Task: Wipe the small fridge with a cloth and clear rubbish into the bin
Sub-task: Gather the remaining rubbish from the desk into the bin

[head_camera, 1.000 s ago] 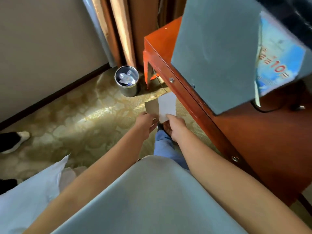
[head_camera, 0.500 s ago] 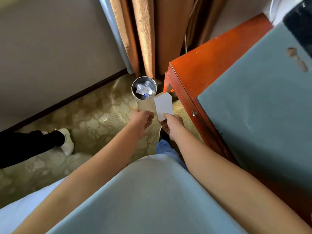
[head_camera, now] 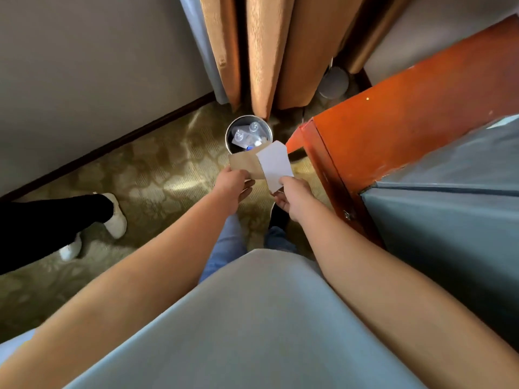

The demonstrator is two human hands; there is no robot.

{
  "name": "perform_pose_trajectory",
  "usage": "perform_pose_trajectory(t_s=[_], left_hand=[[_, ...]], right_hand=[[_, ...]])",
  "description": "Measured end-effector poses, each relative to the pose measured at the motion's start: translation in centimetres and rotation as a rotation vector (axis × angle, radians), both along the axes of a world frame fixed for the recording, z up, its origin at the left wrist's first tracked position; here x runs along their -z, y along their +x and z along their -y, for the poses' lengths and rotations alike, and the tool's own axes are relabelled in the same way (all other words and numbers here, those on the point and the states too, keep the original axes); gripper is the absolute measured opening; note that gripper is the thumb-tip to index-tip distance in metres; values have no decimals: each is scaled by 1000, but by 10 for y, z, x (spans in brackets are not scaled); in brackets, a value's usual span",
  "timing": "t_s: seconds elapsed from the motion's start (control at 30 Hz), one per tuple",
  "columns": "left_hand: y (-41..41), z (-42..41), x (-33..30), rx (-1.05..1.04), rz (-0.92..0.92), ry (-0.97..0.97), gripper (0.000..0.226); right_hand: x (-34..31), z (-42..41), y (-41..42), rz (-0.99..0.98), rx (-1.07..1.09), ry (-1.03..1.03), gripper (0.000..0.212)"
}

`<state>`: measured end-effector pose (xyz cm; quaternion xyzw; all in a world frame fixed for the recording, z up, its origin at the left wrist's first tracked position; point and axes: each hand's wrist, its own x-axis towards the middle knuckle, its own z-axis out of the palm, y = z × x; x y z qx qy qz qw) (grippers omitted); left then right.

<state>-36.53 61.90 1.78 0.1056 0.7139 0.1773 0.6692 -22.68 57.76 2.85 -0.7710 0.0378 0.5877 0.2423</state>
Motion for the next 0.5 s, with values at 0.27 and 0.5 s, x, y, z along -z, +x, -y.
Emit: perform_pose_trajectory(t_s=[0.27, 0.5], left_hand=[[-30, -90, 57, 296, -129, -81, 8], [-33, -141, 151, 519, -223, -109, 15]], right_hand=[[56, -56, -28, -108, 175, -61, 12], [142, -86, -25, -123, 220, -126, 12]])
